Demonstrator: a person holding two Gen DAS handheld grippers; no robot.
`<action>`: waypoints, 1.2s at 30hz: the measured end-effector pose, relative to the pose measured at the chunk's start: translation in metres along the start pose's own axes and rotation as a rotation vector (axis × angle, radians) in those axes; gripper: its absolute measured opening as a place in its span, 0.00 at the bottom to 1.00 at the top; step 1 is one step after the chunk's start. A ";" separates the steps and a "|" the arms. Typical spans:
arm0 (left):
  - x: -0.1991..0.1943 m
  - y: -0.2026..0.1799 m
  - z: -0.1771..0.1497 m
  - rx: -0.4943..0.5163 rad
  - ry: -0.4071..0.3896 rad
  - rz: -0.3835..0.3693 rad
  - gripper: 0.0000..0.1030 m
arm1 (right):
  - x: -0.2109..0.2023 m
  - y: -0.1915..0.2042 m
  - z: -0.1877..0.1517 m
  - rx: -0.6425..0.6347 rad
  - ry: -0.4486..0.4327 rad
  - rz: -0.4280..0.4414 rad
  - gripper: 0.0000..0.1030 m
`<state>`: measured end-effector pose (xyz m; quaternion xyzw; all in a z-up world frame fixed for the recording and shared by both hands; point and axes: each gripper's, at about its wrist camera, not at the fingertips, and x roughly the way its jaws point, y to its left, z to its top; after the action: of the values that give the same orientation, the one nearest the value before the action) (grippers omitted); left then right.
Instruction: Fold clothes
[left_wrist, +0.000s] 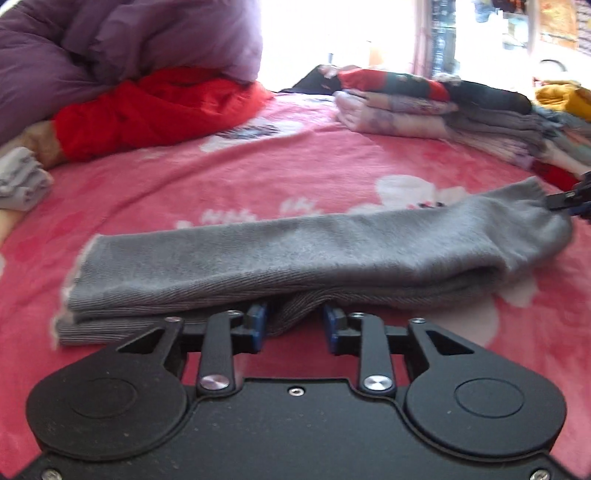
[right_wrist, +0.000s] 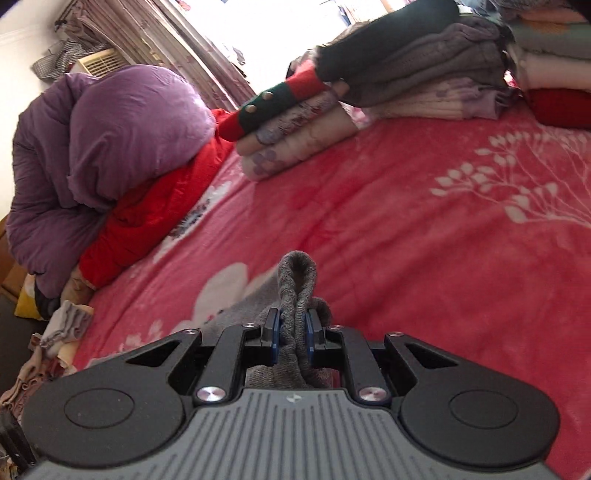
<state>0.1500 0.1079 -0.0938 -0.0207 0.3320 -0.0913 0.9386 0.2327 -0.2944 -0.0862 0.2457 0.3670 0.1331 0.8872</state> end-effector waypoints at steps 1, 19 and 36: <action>-0.004 0.005 0.002 -0.036 0.020 -0.065 0.41 | 0.001 -0.006 0.000 -0.003 0.003 -0.014 0.15; -0.024 0.090 0.031 -0.312 -0.044 0.158 0.53 | 0.011 -0.035 -0.003 -0.029 0.000 0.009 0.36; 0.009 0.113 0.054 -0.270 -0.235 0.207 0.17 | 0.014 -0.014 -0.003 -0.162 -0.226 0.083 0.16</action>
<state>0.2087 0.2164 -0.0691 -0.1227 0.2298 0.0540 0.9640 0.2411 -0.2995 -0.1031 0.2018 0.2426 0.1702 0.9335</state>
